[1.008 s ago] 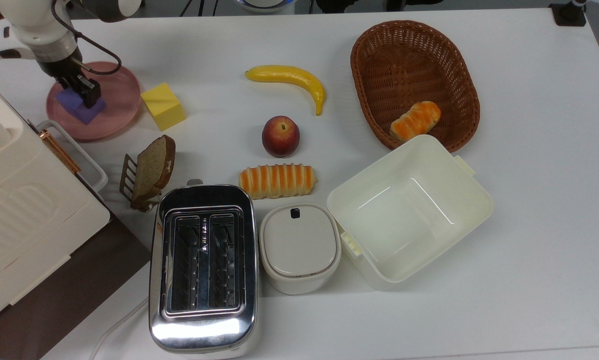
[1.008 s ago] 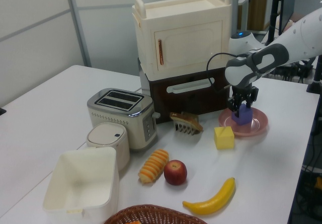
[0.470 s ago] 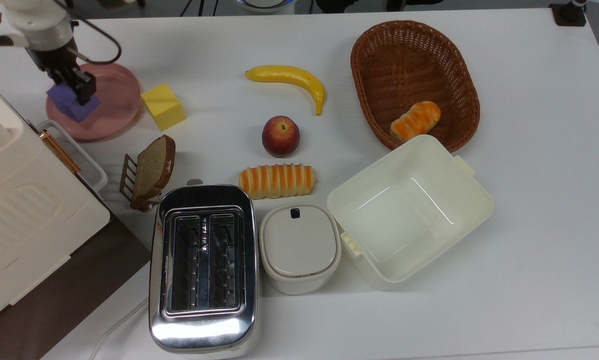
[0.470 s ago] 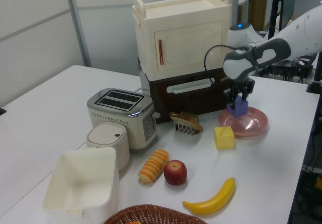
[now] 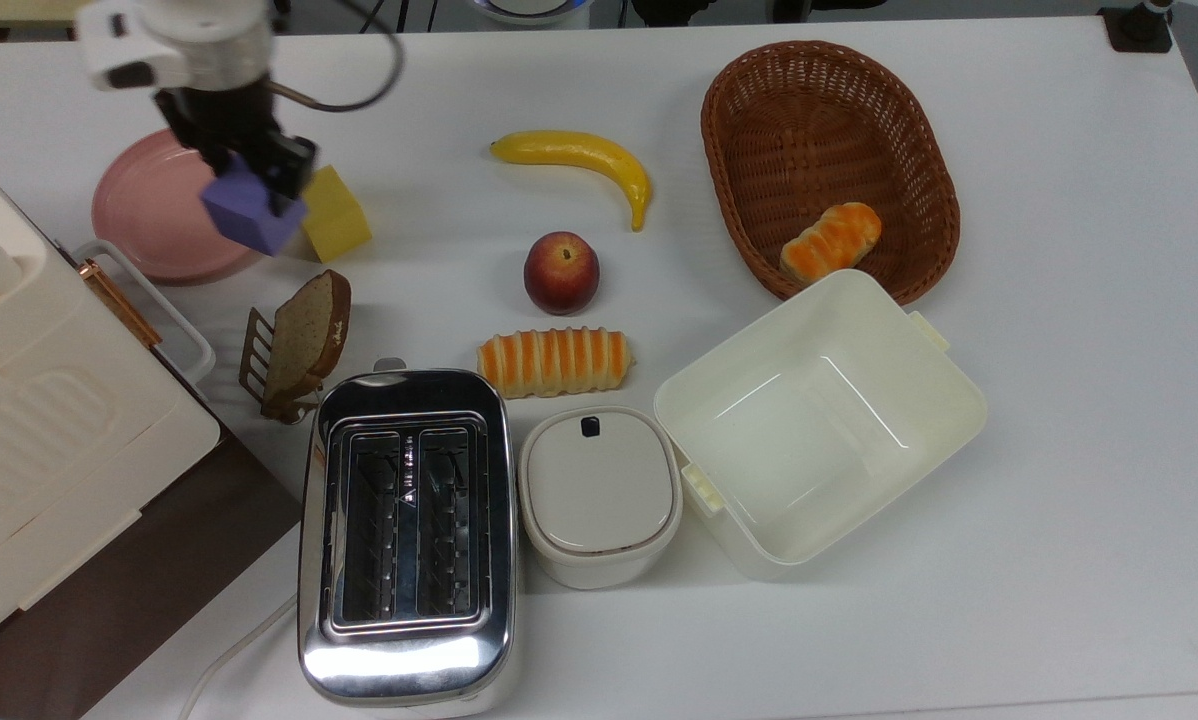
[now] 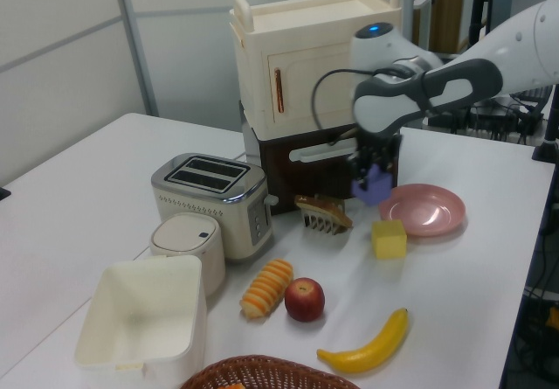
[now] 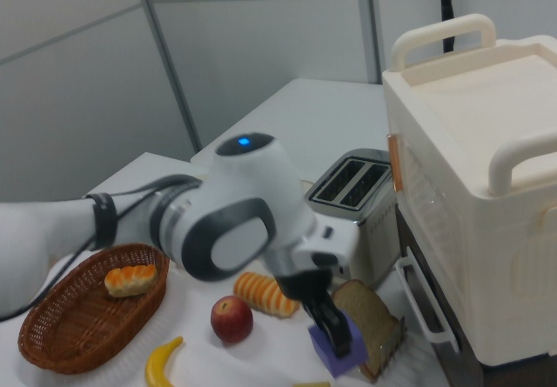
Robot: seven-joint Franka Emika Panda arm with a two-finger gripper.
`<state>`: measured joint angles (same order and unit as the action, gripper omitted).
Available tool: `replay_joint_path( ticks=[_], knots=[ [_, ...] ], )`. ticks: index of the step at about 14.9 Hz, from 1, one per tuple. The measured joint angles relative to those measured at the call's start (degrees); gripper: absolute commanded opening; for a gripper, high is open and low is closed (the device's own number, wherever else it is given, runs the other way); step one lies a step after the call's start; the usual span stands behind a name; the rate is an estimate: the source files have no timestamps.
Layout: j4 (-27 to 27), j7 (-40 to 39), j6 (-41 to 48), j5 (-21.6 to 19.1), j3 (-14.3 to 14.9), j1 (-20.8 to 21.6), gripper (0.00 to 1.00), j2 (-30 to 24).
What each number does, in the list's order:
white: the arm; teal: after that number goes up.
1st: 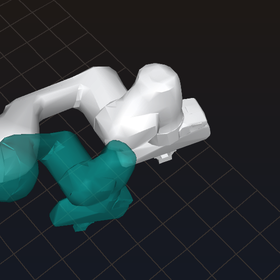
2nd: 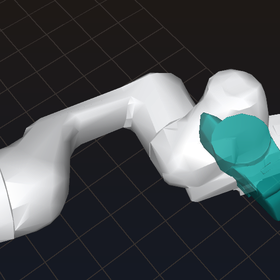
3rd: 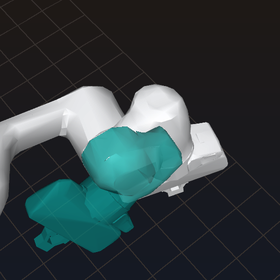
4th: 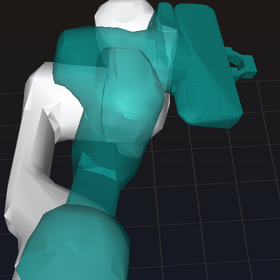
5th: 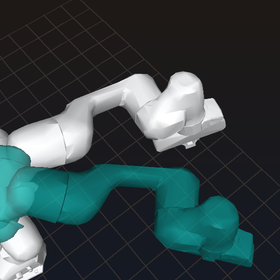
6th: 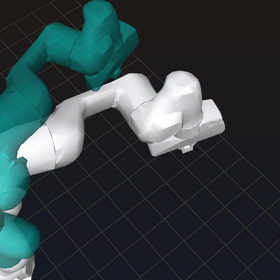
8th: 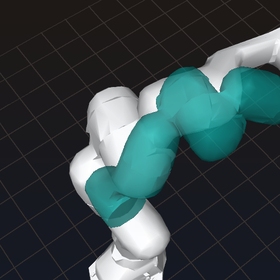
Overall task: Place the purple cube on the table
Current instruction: 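Lift the purple cube off the plate and carry it beside the plate, then lower the purple cube onto the table and open the gripper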
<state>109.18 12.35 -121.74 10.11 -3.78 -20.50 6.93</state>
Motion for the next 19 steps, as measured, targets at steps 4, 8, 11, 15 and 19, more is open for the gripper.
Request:
replay_joint_path(
  ticks=[4, 8, 11, 15, 19],
  knots=[
    [-0.63, 2.62, 0.64, 0.0, -3.3, 2.46, 0.32, -0.01],
    [-0.6, 2.79, 0.72, 0.0, -4.17, 5.08, 0.32, 0.05],
    [-0.51, 2.79, 0.74, 0.0, -4.22, 6.56, 0.32, 0.28],
    [-0.35, 2.79, 0.77, 0.0, -4.27, 8.09, 1.0, 0.85],
    [-0.36, 2.79, 0.77, 0.0, -4.27, 8.12, 1.0, 1.3]
  ],
)
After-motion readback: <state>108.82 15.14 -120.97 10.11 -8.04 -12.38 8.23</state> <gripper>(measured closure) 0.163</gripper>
